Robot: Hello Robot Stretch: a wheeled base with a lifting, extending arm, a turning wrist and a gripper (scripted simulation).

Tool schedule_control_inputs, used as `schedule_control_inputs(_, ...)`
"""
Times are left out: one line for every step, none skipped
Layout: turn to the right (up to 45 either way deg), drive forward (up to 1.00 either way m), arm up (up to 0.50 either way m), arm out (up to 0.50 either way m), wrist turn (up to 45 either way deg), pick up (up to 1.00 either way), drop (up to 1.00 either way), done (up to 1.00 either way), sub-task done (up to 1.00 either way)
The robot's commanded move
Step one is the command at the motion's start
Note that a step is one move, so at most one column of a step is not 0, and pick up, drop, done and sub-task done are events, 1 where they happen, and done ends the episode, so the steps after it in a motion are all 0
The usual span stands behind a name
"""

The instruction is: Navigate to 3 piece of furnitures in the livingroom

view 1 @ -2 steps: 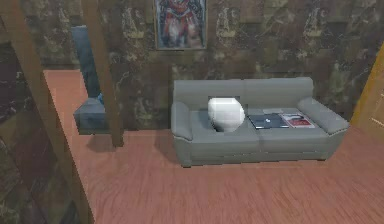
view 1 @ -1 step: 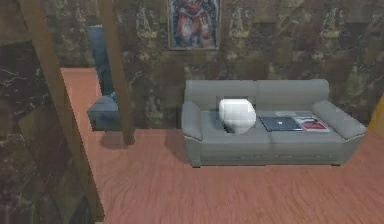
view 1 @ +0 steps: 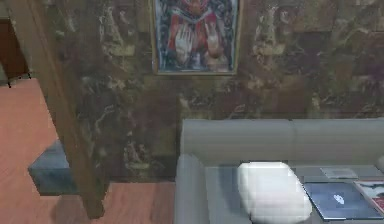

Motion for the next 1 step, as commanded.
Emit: schedule_control_inputs(36.0,0.0,0.0,0.0,0.0,0.0,0.0,0.0,0.0)
